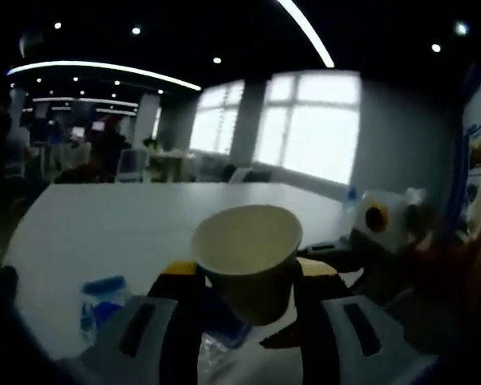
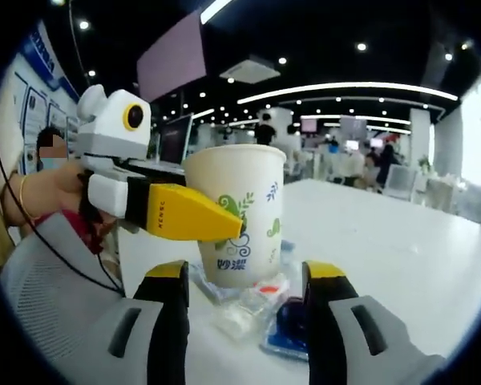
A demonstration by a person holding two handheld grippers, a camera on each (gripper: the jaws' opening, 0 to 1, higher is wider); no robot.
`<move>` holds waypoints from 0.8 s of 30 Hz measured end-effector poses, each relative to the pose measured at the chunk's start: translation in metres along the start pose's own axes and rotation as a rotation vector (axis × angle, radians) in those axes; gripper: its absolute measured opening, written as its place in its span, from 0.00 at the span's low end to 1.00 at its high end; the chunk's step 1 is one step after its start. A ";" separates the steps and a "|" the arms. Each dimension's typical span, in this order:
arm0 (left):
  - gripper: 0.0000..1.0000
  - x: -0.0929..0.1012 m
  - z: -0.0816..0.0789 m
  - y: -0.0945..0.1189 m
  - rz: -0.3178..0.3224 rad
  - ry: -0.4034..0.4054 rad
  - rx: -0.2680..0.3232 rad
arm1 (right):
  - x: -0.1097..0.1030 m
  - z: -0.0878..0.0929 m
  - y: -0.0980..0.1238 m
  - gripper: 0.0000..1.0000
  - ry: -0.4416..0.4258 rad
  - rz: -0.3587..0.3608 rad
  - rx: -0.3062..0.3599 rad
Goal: Arrange the tabletop items into an orderly group along one side of the table until the central work area is clear of visible clutter.
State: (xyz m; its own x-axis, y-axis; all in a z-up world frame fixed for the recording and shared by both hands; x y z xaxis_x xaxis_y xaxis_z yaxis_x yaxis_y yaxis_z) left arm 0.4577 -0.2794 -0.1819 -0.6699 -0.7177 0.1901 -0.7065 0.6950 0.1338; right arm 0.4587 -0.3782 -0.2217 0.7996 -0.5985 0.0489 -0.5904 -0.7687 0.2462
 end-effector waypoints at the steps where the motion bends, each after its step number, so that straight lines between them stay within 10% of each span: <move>1: 0.40 -0.002 -0.001 0.000 -0.008 -0.009 0.004 | 0.000 0.001 0.000 0.61 -0.004 0.002 -0.005; 24: 0.40 -0.077 -0.010 -0.007 -0.230 -0.160 -0.032 | 0.009 0.011 0.002 0.85 -0.084 0.016 -0.045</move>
State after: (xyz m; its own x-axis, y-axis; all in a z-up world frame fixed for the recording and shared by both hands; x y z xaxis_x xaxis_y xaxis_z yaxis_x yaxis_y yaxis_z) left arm 0.5163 -0.2287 -0.1879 -0.5222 -0.8528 -0.0049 -0.8383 0.5122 0.1868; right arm 0.4636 -0.3878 -0.2313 0.7769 -0.6290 -0.0280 -0.5960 -0.7490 0.2895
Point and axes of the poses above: the point that each gripper's makers call its tool centre point, and the gripper's own axes: y roughly backward along the fingers, x roughly to its right, z roughly out of its underside, the point moved 6 cm from there along y, roughly backward along the fingers, and after that the axes turned 4 degrees about z, right-handed, at the moved point
